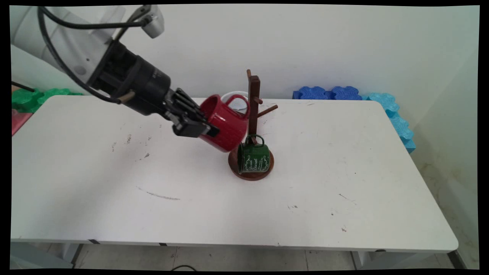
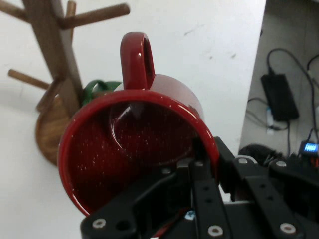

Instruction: Place the picked object on the table

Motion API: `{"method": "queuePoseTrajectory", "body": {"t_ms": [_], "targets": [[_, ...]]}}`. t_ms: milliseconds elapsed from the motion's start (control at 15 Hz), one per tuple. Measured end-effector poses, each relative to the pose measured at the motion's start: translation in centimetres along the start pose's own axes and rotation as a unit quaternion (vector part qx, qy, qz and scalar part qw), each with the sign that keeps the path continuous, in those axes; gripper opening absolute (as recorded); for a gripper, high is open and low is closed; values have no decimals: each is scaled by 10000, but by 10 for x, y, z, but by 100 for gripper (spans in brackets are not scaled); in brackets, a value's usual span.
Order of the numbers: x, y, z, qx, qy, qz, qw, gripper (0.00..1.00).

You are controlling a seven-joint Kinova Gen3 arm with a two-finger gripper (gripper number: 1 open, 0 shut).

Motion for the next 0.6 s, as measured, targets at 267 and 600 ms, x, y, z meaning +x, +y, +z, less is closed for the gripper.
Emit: {"method": "queuePoseTrajectory", "body": {"t_ms": [267,600], "targets": [[-5,-19,-17,195,-267,281,9991,0],[-19,-33,-25,382,-579,553,9961,0]]}}
